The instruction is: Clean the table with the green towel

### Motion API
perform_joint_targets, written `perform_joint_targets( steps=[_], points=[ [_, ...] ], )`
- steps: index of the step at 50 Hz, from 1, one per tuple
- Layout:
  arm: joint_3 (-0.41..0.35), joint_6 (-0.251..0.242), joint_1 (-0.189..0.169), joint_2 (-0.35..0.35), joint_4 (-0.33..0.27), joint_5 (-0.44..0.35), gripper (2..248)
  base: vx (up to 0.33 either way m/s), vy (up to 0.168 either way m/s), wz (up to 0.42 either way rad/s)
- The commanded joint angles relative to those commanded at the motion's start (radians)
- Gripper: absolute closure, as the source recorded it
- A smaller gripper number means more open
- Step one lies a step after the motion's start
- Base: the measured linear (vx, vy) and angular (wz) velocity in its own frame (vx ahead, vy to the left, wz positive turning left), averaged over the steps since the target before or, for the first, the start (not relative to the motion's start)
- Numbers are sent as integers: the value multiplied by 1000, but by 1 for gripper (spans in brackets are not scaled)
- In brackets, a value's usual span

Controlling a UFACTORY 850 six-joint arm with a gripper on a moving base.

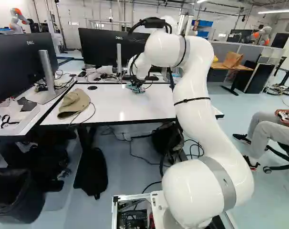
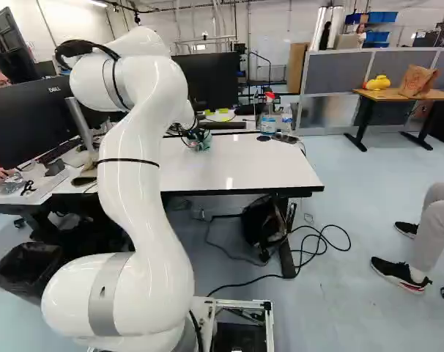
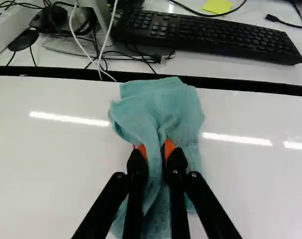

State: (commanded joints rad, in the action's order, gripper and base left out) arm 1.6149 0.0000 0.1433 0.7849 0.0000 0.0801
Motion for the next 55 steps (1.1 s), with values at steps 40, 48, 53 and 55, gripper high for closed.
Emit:
perform_joint_targets(
  steps=[40,48,53,55],
  points=[
    [-73,0,75,-51,0,0,195,0,0,0],
    [-122,0,77,-85,0,0,195,0,0,0],
    [-154,0,77,-108,0,0,195,0,0,0],
    [-166,0,76,-117,0,0,195,0,0,0]
  ],
)
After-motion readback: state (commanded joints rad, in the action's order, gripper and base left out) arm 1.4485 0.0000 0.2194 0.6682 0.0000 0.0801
